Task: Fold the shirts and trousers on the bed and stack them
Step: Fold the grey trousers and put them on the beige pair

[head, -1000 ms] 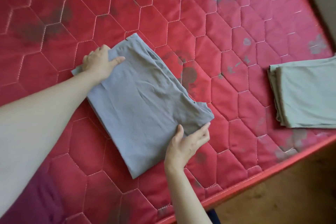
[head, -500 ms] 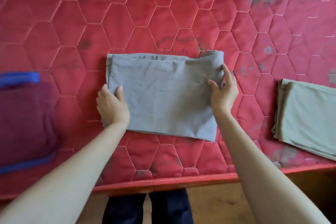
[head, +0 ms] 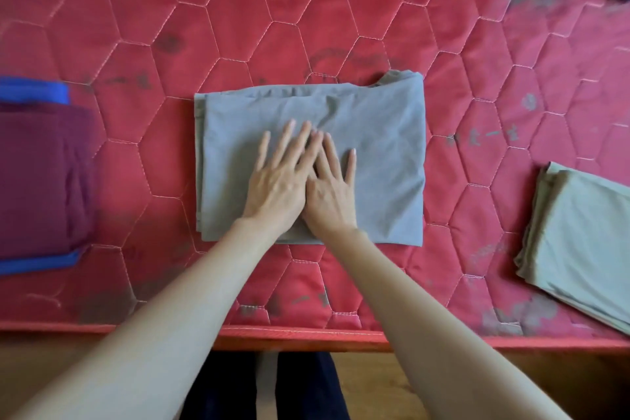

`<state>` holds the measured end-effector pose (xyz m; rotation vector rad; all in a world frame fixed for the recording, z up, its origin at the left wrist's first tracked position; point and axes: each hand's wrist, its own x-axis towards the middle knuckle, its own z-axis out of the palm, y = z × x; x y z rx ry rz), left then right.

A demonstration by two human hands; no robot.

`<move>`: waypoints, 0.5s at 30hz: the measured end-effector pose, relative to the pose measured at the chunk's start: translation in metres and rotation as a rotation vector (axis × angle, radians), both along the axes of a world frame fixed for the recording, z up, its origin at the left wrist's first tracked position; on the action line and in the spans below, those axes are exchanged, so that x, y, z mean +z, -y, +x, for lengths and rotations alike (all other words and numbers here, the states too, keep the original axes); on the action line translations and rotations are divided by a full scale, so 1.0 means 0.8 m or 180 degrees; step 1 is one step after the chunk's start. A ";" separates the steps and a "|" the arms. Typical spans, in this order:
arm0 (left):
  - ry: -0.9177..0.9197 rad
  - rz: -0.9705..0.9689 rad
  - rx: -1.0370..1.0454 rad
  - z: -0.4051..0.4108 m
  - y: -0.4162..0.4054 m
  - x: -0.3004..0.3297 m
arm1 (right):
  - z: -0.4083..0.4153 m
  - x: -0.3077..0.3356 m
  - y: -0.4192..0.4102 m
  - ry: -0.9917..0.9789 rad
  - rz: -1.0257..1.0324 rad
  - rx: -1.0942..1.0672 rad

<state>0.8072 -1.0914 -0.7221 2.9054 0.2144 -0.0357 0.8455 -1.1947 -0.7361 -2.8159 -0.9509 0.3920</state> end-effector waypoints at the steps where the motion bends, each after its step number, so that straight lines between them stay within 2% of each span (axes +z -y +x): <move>1: -0.0093 -0.0025 -0.0125 0.005 -0.001 -0.005 | -0.004 -0.007 0.000 0.0005 -0.0104 0.0068; 4: -0.0192 0.0162 -0.0135 -0.002 -0.020 -0.026 | 0.002 -0.016 0.013 0.0156 -0.0098 -0.0010; 8: -0.0279 0.0394 0.0341 -0.036 -0.039 -0.041 | 0.017 -0.015 0.075 0.0140 -0.0370 -0.0433; 12: -0.0531 0.0225 0.0887 -0.083 -0.045 -0.031 | 0.017 -0.004 0.129 -0.0005 -0.0654 -0.0571; 15: -0.0532 0.0182 0.1087 -0.088 -0.043 -0.021 | 0.017 0.007 0.118 0.0025 -0.0489 -0.0687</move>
